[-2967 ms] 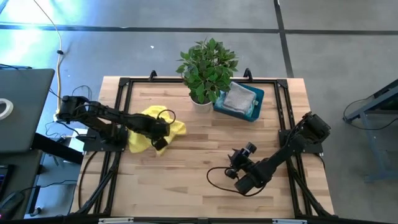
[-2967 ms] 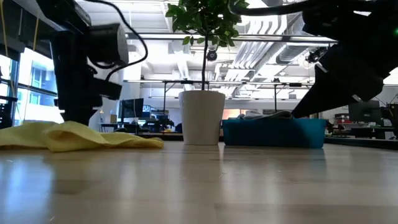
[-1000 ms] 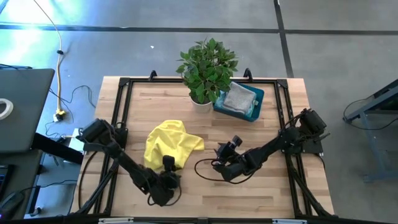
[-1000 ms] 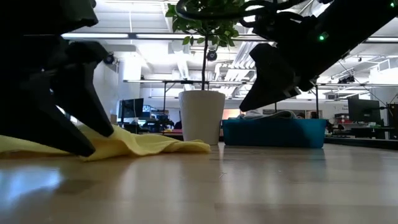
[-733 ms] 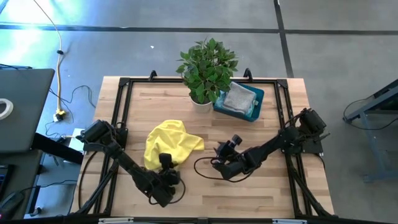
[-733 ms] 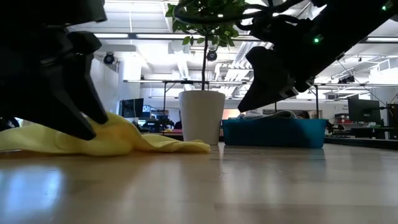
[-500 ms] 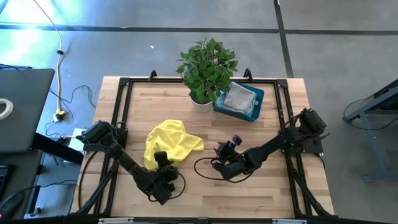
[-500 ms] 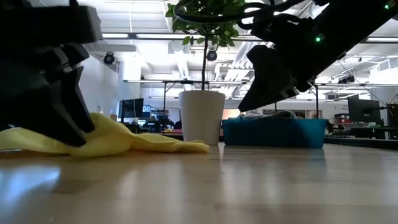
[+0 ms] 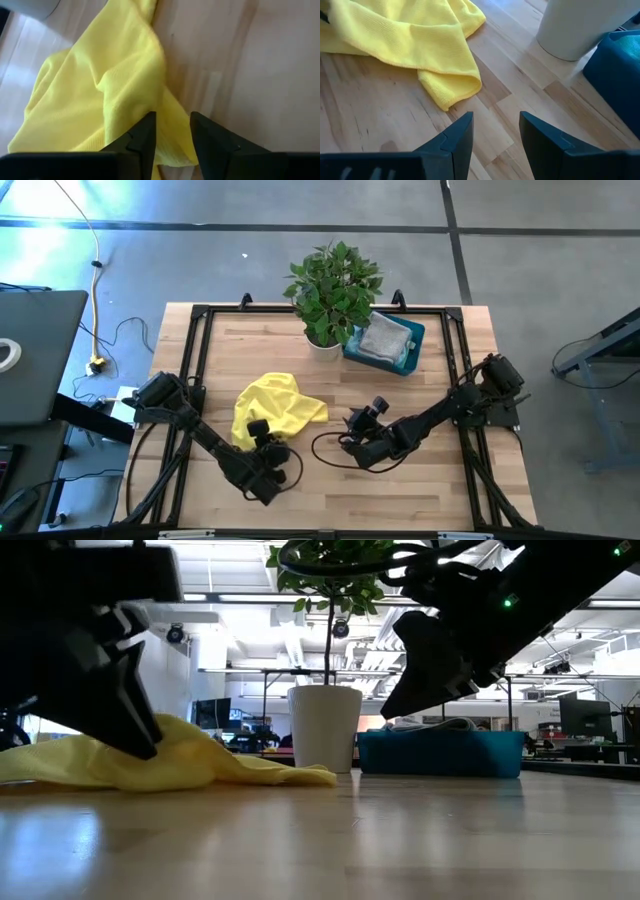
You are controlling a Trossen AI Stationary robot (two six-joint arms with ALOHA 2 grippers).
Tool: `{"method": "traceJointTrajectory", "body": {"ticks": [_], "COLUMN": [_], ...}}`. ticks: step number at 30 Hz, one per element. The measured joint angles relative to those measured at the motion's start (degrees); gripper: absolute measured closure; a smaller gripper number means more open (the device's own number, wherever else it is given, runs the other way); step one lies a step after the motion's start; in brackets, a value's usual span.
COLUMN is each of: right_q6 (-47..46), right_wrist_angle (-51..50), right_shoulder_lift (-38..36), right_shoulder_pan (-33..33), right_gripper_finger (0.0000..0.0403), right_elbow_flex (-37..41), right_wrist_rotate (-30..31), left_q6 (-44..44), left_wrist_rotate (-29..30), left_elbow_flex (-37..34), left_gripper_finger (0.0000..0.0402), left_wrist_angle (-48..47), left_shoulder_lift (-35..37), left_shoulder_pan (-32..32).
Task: Fold microfiber towels
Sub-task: Fold the yellow towel
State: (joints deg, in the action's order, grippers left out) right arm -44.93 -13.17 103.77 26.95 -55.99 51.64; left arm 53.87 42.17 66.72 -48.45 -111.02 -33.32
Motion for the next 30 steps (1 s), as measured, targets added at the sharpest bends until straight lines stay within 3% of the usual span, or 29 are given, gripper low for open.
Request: {"method": "traceJointTrajectory", "body": {"ticks": [10, 13, 19, 30], "right_q6": [0.42, 0.42, 0.44, 0.44], "right_wrist_angle": [0.13, 0.11, 0.11, 0.11], "right_shoulder_lift": [0.0, 0.0, 0.0, 0.0], "right_shoulder_pan": [-0.03, -0.03, -0.03, -0.03], "right_gripper_finger": [0.025, 0.025, 0.025, 0.025], "right_elbow_flex": [0.0, 0.0, 0.0, 0.0], "right_wrist_rotate": [0.0, 0.0, 0.0, 0.0], "left_q6": [-5.33, -1.37, 8.04, 13.5], "left_wrist_rotate": [-3.34, -4.3, -11.8, -7.85], "left_elbow_flex": [6.11, 6.33, 6.29, 6.27], "left_gripper_finger": [0.0248, 0.0245, 0.0245, 0.0245], "left_wrist_angle": [-4.71, -7.77, -7.94, -6.78], "left_shoulder_lift": [0.02, 0.02, 0.02, 0.02], "left_shoulder_pan": [-0.11, -0.11, -0.23, -1.33]}}
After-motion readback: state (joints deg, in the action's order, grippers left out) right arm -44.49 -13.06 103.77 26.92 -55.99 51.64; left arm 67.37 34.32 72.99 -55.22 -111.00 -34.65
